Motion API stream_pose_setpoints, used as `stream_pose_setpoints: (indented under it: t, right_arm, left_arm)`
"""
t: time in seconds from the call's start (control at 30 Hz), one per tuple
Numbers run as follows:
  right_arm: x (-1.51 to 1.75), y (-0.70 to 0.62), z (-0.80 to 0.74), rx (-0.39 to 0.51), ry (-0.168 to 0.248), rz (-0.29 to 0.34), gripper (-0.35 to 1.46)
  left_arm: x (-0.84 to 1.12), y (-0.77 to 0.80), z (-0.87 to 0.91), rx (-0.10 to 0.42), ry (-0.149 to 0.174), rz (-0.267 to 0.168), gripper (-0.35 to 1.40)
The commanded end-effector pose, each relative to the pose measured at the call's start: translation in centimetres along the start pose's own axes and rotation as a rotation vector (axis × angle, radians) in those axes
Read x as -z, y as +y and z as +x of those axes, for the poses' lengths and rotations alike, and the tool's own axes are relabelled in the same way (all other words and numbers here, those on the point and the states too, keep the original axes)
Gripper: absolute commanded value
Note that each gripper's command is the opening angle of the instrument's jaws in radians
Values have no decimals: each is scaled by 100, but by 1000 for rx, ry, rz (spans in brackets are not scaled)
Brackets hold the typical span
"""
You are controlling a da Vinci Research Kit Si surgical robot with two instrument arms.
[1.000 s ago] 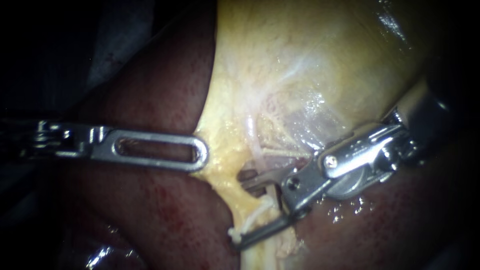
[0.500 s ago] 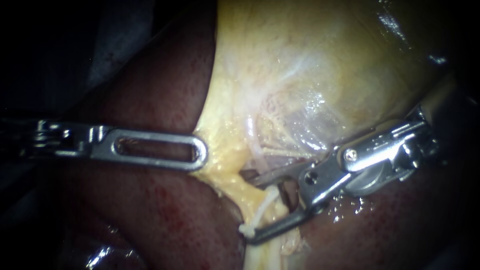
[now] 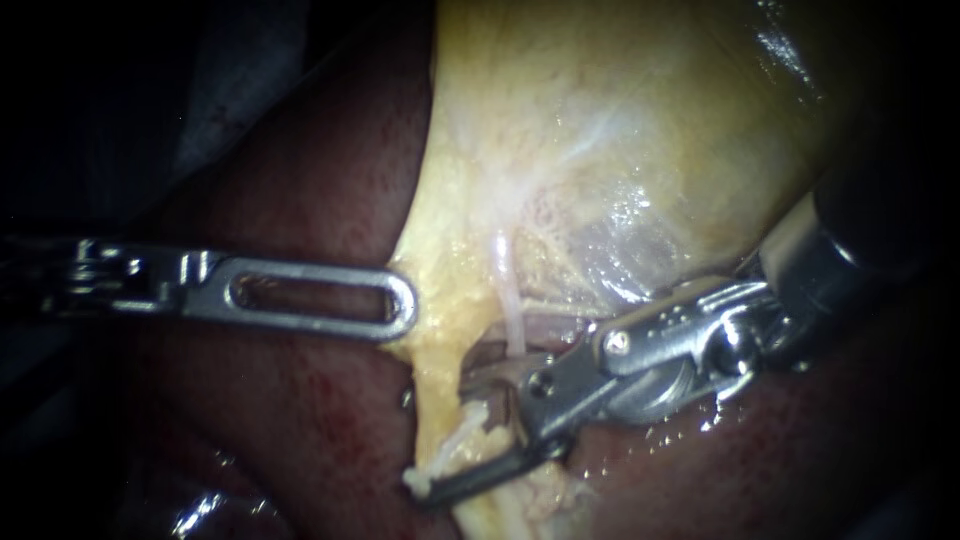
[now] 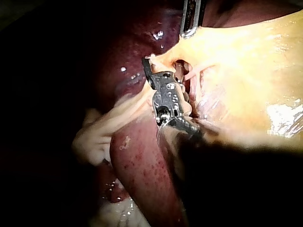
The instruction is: Going back first clip left tube
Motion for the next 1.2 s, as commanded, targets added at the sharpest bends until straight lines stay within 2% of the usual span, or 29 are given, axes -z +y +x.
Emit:
stream_pose_setpoints:
  t: [0.03,0.23,0.3,0.4,0.5,0.63,0.77,0.87,0.97,1.2]
  right_arm:
    - [1,0,1,-4,1,-3,53]
    - [11,-4,4,-56,27,-72,55]
    - [15,-5,7,-65,24,-89,56]
    - [24,-7,14,-83,-8,-118,56]
    - [32,-8,22,-99,-87,-158,56]
    - [37,-7,25,-129,-144,-222,56]
    - [39,-8,23,-154,-145,-250,56]
    - [42,-11,21,-185,-164,-271,55]
    - [44,-13,17,-206,-178,-277,54]
    - [44,-17,17,-252,-172,-276,53]
  left_arm:
    - [0,0,0,0,0,-1,-35]
    - [0,0,0,0,0,-1,-35]
    - [1,0,0,0,0,-1,-35]
    - [1,0,0,0,0,-1,-35]
    - [1,0,0,0,0,-1,-35]
    - [1,0,0,0,0,-1,-35]
    - [1,0,0,0,0,-1,-35]
    - [1,0,0,0,0,-1,-35]
    - [1,0,0,0,0,-1,-35]
    - [1,0,0,0,0,-1,-35]
